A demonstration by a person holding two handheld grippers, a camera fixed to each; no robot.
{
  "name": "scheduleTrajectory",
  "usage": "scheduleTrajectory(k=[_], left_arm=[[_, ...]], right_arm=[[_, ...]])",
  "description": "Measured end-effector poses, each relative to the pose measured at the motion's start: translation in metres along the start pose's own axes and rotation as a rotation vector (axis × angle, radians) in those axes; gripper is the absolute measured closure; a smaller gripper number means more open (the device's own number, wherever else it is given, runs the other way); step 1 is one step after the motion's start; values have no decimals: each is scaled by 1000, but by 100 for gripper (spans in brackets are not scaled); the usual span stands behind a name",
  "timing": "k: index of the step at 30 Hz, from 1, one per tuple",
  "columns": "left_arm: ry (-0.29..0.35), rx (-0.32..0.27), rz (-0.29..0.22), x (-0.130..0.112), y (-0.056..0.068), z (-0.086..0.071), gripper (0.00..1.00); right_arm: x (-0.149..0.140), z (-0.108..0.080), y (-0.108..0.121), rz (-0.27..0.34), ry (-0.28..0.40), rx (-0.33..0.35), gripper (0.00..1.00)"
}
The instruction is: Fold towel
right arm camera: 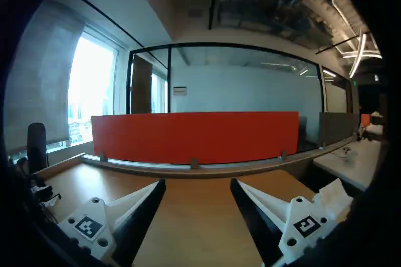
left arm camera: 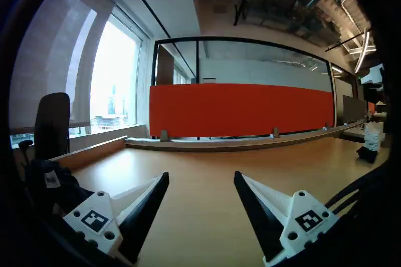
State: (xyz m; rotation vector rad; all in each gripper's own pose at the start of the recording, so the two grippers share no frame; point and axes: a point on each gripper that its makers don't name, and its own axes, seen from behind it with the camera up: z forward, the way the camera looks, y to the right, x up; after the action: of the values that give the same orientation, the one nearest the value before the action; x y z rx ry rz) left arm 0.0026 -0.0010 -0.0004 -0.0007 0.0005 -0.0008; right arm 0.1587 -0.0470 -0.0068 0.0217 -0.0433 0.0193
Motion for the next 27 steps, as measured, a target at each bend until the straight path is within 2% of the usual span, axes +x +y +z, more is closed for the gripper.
scheduleTrajectory(k=[6, 18, 27], left_arm=[[-1, 1, 1, -1, 0, 1, 4], [0, 1, 0, -2, 1, 1, 4], [-1, 1, 1, -3, 1, 1, 4]], right_arm=[[4, 1, 6, -5, 19, -10, 0], [14, 7, 34, -23, 84, -47, 0], [-13, 12, 46, 21, 92, -57, 0]])
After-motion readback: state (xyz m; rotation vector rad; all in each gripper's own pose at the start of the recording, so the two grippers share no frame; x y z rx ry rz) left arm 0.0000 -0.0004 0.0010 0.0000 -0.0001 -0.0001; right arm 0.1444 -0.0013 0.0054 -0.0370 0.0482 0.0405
